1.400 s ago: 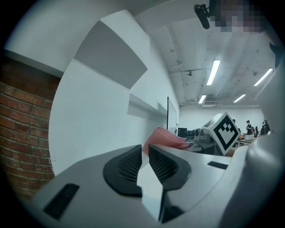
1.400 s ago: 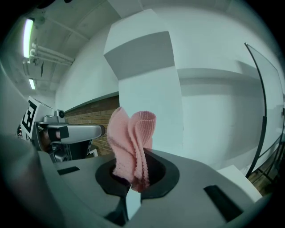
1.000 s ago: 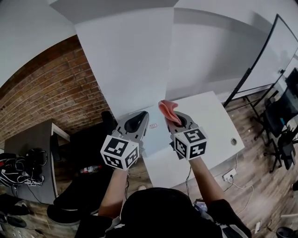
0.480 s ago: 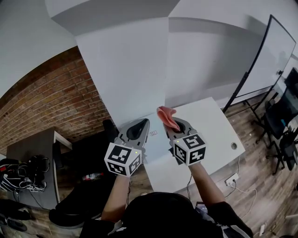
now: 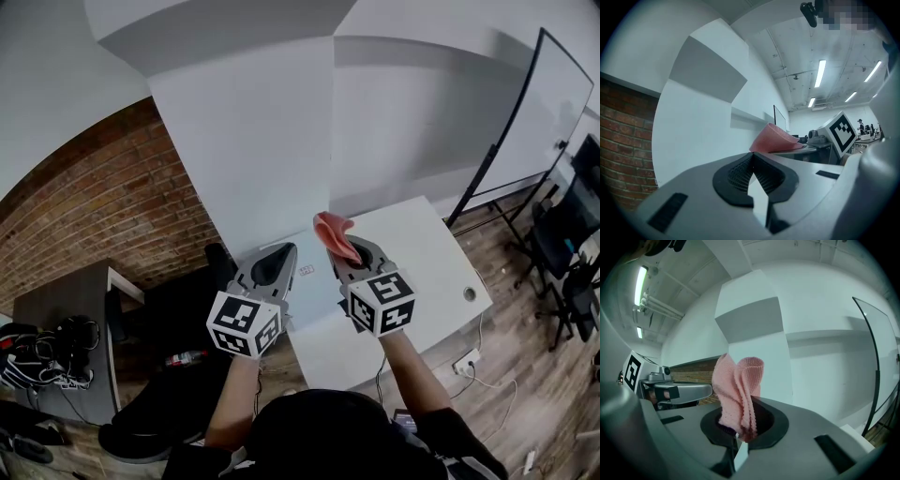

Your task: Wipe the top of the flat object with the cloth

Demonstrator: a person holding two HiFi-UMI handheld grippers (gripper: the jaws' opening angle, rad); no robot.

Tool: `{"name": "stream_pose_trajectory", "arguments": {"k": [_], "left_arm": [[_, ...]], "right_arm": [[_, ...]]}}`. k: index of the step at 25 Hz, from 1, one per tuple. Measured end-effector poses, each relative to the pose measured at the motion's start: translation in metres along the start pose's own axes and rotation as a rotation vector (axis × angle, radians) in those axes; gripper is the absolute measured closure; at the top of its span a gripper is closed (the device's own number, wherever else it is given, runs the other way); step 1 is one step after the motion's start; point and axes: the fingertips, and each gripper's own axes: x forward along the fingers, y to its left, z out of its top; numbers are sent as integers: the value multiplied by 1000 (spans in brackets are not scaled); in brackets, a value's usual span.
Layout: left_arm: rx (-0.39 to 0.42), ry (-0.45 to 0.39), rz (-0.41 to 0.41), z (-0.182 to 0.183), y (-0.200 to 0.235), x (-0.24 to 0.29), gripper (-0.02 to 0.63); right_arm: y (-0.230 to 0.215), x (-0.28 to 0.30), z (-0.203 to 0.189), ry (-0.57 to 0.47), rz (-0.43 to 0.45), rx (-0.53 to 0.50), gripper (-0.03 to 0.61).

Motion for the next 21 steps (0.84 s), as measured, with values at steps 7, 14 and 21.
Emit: {"name": "stream_pose_trajectory", "arguments": {"k": [7, 14, 21], "left_arm": [[1, -9, 6, -1, 3, 1, 602], [11, -2, 10, -3, 8, 3, 601], [14, -2, 3, -2, 9, 5, 602]], "right_arm": [[-2, 5, -5, 9, 3, 4, 534], [-3, 11, -8, 14, 5, 9, 534], [-7, 14, -11, 23, 1, 9, 534]]}}
